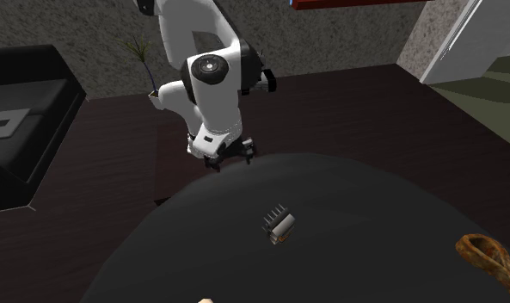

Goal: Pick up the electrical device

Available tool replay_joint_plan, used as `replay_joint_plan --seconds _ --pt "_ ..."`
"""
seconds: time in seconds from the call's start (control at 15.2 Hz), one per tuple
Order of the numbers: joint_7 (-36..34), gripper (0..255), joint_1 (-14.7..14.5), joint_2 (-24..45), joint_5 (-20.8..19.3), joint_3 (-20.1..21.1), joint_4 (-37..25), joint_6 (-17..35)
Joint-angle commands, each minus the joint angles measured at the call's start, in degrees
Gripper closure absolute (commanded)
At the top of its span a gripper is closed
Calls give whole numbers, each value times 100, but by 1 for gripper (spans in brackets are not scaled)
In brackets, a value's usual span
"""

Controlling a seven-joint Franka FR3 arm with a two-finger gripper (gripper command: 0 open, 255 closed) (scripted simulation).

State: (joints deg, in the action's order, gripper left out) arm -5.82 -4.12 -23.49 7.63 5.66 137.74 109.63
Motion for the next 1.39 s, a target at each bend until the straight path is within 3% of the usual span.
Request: replay_joint_plan --seconds 0.0,0.79,1.32 --pt "-72 0 -75 339 76 111 -39 347" --pt "-493 0 -449 2684 96 625 -984 1965" --pt "-498 0 -492 3166 47 638 -896 2541"
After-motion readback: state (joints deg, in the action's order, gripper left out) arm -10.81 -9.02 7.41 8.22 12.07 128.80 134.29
